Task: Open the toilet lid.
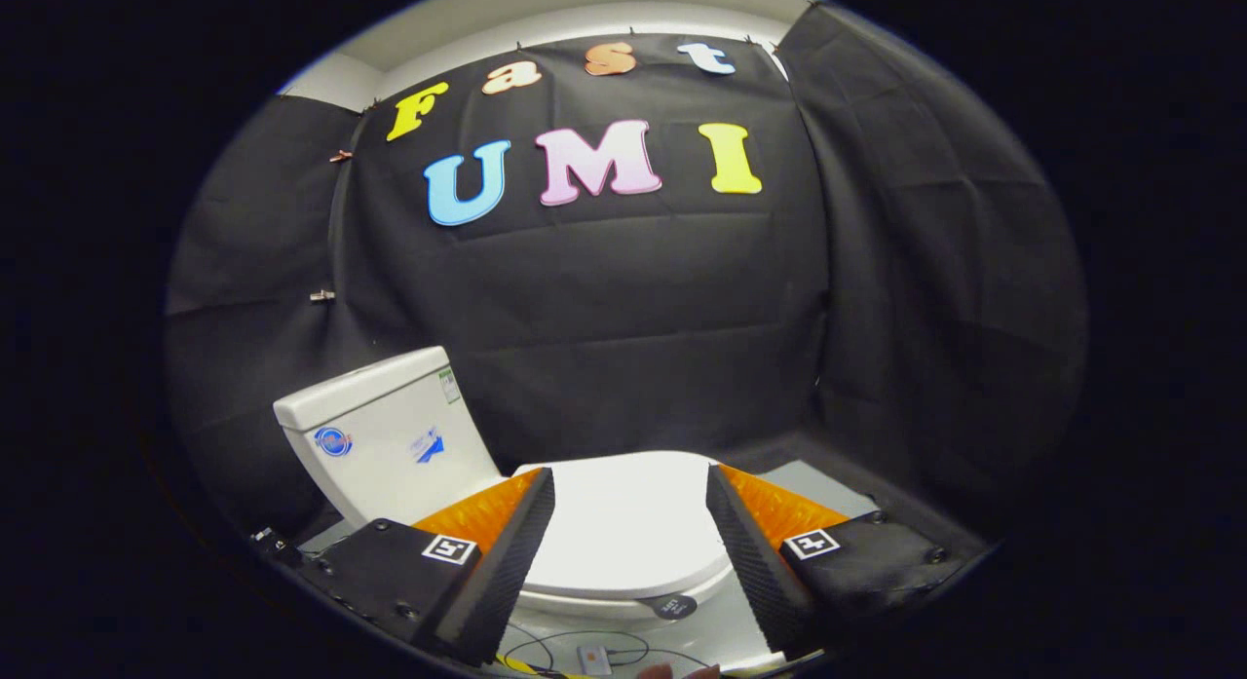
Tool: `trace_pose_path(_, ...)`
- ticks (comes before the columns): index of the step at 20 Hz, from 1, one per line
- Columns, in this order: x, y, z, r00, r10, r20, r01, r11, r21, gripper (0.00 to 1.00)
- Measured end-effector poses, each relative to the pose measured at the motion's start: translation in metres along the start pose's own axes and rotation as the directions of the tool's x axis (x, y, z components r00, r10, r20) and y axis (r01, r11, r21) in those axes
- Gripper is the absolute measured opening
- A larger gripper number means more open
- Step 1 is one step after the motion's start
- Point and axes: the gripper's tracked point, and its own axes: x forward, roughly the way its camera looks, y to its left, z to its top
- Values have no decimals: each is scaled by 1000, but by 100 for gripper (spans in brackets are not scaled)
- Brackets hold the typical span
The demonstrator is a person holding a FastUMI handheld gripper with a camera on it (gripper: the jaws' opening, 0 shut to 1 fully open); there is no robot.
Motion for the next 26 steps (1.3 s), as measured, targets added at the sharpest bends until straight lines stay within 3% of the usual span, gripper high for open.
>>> trace_pose_path(9,19,-59,-97,971,21,-239,49,958,283,99)
trace_pose_path(12,25,-69,-124,950,63,-305,72,907,414,99)
trace_pose_path(18,41,-80,-172,895,185,-406,127,766,630,99)
trace_pose_path(26,58,-79,-213,849,297,-437,164,637,753,98)
